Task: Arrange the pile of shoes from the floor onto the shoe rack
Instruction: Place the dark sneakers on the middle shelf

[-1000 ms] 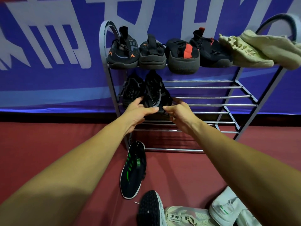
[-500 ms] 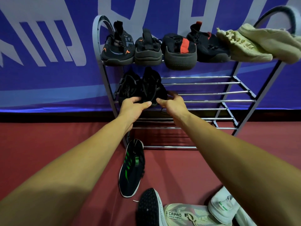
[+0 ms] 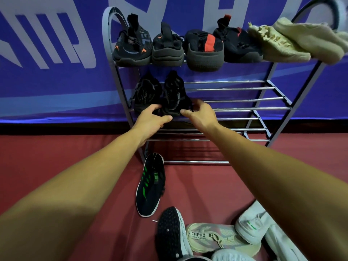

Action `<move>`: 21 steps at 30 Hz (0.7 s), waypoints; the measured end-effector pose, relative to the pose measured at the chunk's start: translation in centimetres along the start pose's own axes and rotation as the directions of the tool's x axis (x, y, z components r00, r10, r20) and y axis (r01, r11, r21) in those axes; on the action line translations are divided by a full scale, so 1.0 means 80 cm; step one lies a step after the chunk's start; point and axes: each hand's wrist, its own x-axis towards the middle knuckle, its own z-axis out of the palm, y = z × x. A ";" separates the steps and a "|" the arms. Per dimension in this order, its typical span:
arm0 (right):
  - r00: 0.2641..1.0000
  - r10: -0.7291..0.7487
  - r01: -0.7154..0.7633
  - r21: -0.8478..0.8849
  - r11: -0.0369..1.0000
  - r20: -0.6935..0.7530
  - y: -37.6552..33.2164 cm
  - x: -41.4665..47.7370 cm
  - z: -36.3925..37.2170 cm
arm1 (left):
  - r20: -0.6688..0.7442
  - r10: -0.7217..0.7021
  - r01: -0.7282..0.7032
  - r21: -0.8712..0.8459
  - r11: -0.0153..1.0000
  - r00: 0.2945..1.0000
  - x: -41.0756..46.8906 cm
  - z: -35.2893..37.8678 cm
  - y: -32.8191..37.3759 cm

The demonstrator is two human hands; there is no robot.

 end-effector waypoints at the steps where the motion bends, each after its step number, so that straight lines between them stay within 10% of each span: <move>1: 1.000 -0.003 0.003 -0.029 1.000 0.003 0.000 -0.003 -0.004 | 0.006 0.000 0.000 0.017 1.000 1.000 -0.003 -0.001 -0.001; 21: 0.948 0.187 -0.019 -0.541 0.841 0.258 0.035 -0.135 -0.055 | 0.306 -0.096 -0.064 0.472 0.879 0.947 -0.120 0.070 0.000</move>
